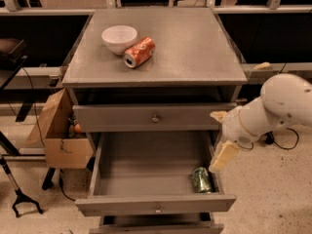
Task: Pick green can from middle drawer and place on counter
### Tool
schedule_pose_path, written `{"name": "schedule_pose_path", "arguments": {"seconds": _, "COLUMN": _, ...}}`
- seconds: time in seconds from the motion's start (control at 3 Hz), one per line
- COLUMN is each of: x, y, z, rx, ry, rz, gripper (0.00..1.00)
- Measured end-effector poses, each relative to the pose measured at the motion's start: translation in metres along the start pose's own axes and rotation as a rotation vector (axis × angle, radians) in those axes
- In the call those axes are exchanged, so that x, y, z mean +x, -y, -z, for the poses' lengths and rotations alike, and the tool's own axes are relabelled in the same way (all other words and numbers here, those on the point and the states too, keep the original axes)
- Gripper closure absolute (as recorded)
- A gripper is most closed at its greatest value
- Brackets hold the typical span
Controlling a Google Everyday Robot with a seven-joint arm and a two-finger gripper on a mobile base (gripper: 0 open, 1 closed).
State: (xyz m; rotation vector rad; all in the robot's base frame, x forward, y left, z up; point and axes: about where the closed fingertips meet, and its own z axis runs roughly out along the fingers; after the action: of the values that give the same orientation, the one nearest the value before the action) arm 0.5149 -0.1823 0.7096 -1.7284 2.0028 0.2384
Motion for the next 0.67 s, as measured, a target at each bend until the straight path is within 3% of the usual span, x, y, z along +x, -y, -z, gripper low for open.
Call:
{"name": "schedule_pose_path", "arguments": {"seconds": 0.33, "x": 0.0095, "y": 0.015, "z": -0.0837, "rx": -0.058, "ry": -0.023, "rz": 0.033, "gripper": 0.0}}
{"name": "schedule_pose_path", "arguments": {"seconds": 0.67, "x": 0.0095, "y": 0.015, "z": -0.0838, "rx": -0.058, "ry": -0.023, "rz": 0.033, "gripper": 0.0}}
